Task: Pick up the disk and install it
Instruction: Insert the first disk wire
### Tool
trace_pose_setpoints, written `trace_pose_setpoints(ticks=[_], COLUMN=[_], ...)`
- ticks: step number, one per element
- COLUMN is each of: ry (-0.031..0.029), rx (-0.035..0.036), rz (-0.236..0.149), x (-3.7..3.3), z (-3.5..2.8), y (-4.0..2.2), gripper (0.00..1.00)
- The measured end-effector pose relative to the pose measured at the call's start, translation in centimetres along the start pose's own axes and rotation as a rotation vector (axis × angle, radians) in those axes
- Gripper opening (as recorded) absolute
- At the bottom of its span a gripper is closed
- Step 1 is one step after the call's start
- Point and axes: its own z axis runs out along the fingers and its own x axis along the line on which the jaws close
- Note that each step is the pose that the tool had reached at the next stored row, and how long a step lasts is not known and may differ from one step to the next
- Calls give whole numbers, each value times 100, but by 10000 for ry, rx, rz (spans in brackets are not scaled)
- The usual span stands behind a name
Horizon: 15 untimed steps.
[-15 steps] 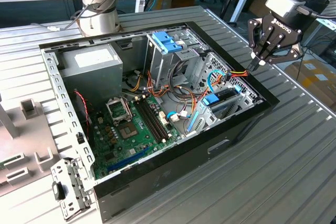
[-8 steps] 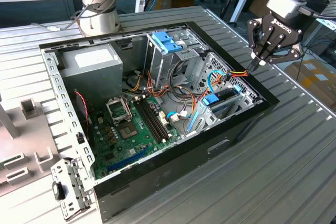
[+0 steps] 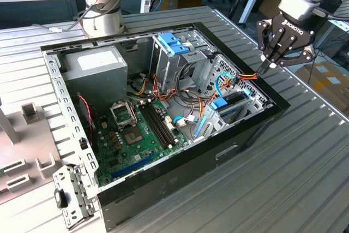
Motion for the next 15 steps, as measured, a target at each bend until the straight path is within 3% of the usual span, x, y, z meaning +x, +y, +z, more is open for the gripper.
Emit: trace_pose_setpoints(ticks=[15], ry=[21], rx=[-14], rz=[-563], x=[0], z=[0], y=[0], gripper=[11])
